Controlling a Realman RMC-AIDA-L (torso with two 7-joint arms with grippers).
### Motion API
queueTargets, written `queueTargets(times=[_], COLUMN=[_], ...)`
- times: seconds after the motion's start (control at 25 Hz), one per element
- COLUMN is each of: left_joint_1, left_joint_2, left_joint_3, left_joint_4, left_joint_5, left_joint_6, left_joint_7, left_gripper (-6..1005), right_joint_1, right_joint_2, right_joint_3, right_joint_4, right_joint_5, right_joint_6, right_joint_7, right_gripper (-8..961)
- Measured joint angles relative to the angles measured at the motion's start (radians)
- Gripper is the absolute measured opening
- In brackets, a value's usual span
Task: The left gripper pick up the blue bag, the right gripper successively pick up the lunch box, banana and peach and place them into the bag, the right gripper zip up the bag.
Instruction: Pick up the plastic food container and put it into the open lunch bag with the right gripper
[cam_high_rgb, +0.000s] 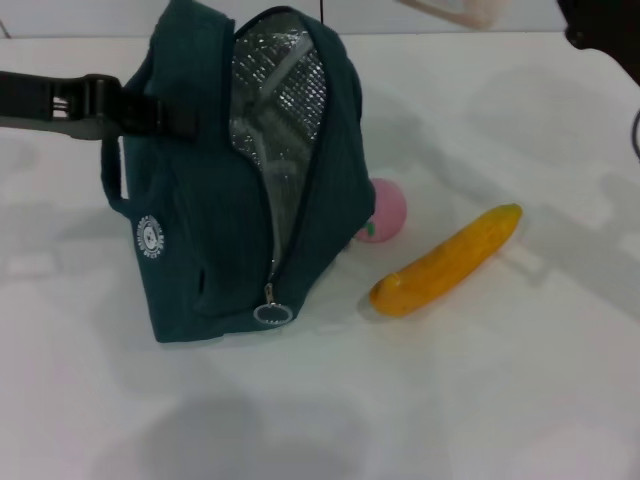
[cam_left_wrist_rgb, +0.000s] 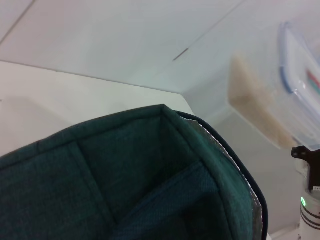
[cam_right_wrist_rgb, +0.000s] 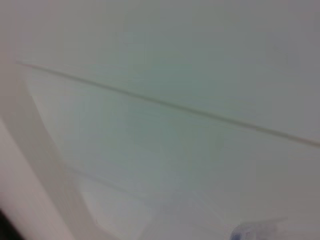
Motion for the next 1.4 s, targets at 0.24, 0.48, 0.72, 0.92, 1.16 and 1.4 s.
queueTargets(times=[0.24,0.48,0.72,0.92,1.16,1.4], left_joint_1=[-0.015,-0.017,-0.014,-0.011,-0.009,-0.010], left_joint_2=[-0.014,-0.016,-0.020,-0.023,-0.026,-0.031], left_joint_3=[0.001,0.002,0.002,-0.002,-0.003,0.000], left_joint_4=[-0.002,-0.003,-0.003,-0.003,-0.003,-0.003], left_joint_5=[0.003,0.002,-0.007,-0.013,-0.013,-0.025], left_joint_6=[0.000,0.000,0.001,0.000,0.000,-0.001], left_joint_7=[0.002,0.005,0.007,0.007,0.007,0.008], left_gripper=[42,42,42,42,43,43], right_joint_1=[0.053,0.078,0.069,0.024,0.004,0.012], right_joint_2=[0.000,0.000,0.000,0.000,0.000,0.000], right_joint_3=[-0.064,-0.126,-0.210,-0.240,-0.278,-0.367], right_joint_4=[0.000,-0.004,-0.011,-0.028,-0.043,-0.095], right_joint_5=[0.000,0.001,0.001,0.003,0.002,0.004], right_joint_6=[0.006,0.030,0.080,0.106,0.164,0.234], right_joint_7=[0.014,0.026,0.024,0.023,0.021,0.023], right_gripper=[120,122,125,127,130,133])
